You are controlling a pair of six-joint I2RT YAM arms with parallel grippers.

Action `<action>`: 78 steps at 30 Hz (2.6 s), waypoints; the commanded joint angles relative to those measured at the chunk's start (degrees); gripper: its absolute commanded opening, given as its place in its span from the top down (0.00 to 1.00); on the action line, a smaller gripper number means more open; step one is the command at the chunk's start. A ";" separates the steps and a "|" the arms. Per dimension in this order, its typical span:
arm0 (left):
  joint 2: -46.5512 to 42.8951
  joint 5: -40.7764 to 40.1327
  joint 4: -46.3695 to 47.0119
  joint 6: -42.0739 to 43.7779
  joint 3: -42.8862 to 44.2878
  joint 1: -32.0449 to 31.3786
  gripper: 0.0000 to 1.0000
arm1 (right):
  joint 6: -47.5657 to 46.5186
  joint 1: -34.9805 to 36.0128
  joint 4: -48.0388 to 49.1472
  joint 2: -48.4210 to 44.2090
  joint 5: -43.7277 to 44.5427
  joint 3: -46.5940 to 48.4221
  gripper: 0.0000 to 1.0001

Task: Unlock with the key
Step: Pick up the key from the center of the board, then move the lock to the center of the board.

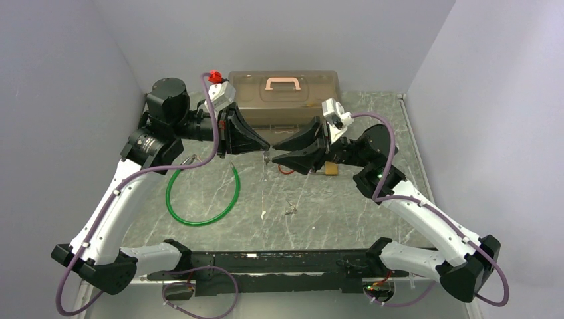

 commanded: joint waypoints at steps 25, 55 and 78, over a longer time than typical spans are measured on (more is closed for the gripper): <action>-1.16 1.04 3.42 -2.11 0.50 0.89 1.00 | 12.27 -0.55 19.38 6.60 -1.82 -0.25 0.63; -2.29 0.81 3.66 -2.66 -0.22 1.82 1.00 | 15.02 -0.79 20.11 6.82 -5.09 -1.35 1.00; 23.05 -18.35 -33.96 43.99 8.69 2.72 0.23 | -0.51 -4.26 -32.42 -17.75 11.37 -11.16 1.00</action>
